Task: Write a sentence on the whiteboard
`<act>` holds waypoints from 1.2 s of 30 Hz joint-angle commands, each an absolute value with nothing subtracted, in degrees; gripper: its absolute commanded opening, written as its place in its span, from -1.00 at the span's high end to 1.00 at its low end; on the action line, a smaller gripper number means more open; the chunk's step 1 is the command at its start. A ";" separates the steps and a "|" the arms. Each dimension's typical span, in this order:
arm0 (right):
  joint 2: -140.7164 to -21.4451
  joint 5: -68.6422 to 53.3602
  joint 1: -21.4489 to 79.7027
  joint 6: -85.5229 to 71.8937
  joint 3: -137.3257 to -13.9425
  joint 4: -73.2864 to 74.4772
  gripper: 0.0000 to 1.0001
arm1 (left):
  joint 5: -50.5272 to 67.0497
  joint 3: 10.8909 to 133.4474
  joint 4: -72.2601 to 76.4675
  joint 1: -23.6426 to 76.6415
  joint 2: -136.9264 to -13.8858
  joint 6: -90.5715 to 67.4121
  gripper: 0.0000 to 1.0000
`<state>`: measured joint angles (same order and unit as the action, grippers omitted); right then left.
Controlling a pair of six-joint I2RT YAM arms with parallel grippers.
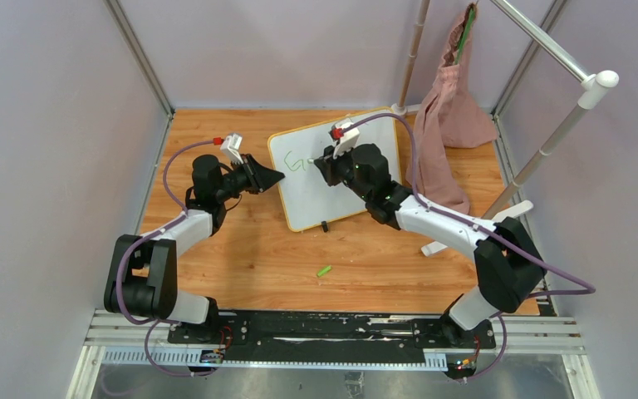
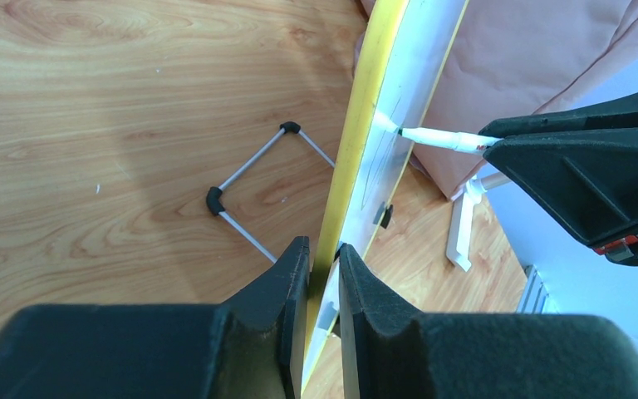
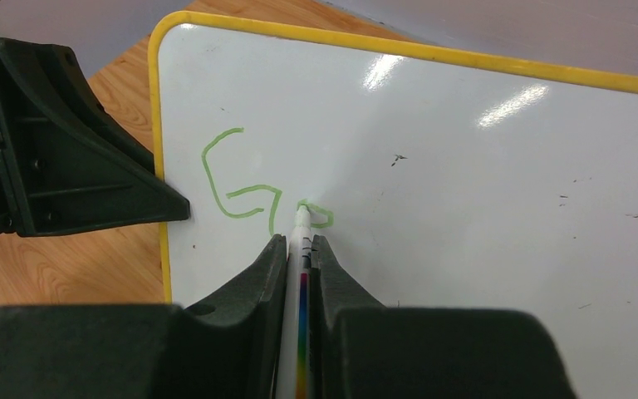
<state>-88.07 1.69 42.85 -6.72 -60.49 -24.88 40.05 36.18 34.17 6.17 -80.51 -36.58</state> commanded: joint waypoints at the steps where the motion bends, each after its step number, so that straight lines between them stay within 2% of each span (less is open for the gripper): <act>1: -88.89 -0.82 43.32 -7.59 -62.14 -25.93 1.00 | 40.69 36.92 36.13 5.91 -79.37 -36.61 1.00; 12: -82.85 5.40 42.25 -7.00 -57.84 -25.65 1.00 | 40.65 36.85 36.39 5.89 -79.27 -36.78 1.00; 36: -84.97 5.92 40.87 -6.91 -58.59 -24.17 1.00 | 40.96 37.05 36.47 5.89 -79.31 -36.67 1.00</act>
